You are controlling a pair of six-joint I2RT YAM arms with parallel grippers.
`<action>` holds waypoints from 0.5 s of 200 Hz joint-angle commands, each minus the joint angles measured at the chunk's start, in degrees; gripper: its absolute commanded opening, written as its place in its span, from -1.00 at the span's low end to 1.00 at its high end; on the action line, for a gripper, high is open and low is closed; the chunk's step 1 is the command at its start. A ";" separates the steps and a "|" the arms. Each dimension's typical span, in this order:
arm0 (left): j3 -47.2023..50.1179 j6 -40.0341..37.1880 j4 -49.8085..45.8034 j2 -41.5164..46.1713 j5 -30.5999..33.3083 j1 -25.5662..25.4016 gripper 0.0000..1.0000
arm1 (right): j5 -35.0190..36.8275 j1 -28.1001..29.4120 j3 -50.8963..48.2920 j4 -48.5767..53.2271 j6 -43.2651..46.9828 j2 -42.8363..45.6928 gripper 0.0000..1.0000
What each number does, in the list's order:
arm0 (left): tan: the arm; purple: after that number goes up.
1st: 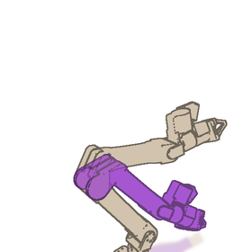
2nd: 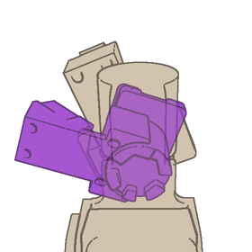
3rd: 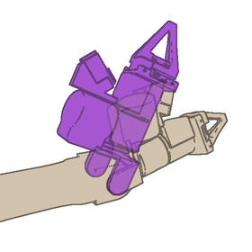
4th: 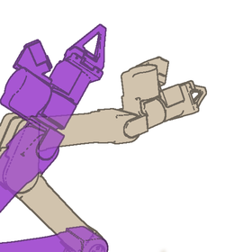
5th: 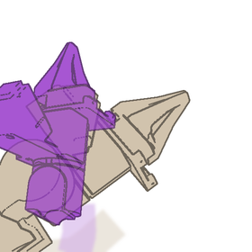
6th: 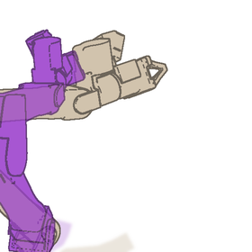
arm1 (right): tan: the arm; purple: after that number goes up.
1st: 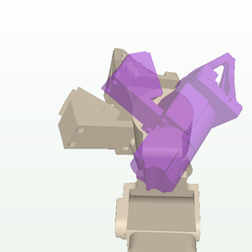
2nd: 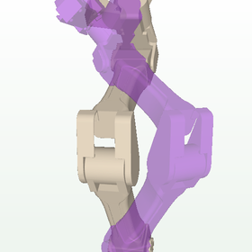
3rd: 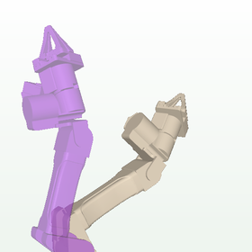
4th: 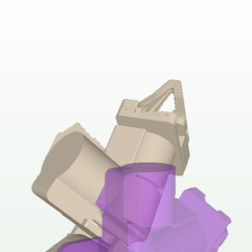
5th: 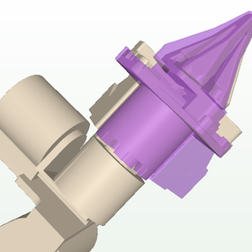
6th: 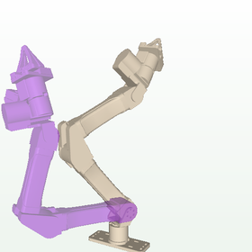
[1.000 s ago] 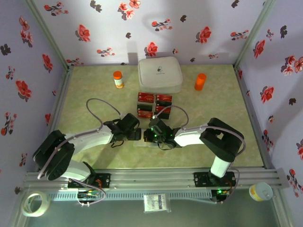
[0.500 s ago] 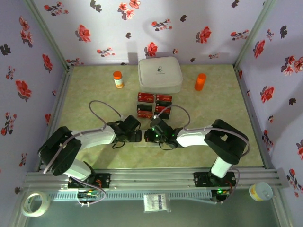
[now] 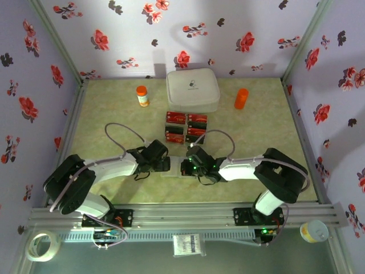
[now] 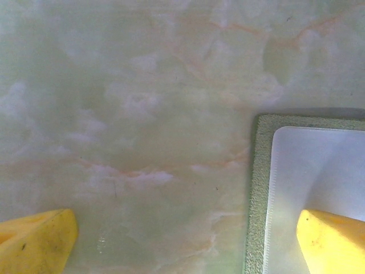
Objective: Put the credit cards into the card holder
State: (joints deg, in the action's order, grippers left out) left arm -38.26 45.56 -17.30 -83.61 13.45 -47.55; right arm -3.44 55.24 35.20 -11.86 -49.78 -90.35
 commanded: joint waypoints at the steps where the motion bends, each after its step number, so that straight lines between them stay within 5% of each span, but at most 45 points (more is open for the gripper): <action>1: 2.21 1.82 -2.28 0.20 -0.63 0.53 1.00 | -0.27 -2.07 0.87 7.99 3.99 3.58 -1.00; 26: 2.39 1.34 -2.21 0.47 -0.38 0.53 1.00 | -0.14 -5.22 6.74 16.27 9.12 8.68 -0.99; 68: 2.32 0.86 -1.82 -0.06 -0.02 0.53 1.00 | 3.13 -11.48 19.78 30.92 20.23 9.54 -0.09; 100: 2.32 1.04 -1.67 -0.13 0.45 0.57 1.00 | 6.86 -12.87 31.74 42.52 32.61 2.37 0.14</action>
State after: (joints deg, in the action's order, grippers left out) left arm -37.69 45.60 -16.67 -83.13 13.50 -47.55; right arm -0.89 42.85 60.18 17.12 -29.65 -82.70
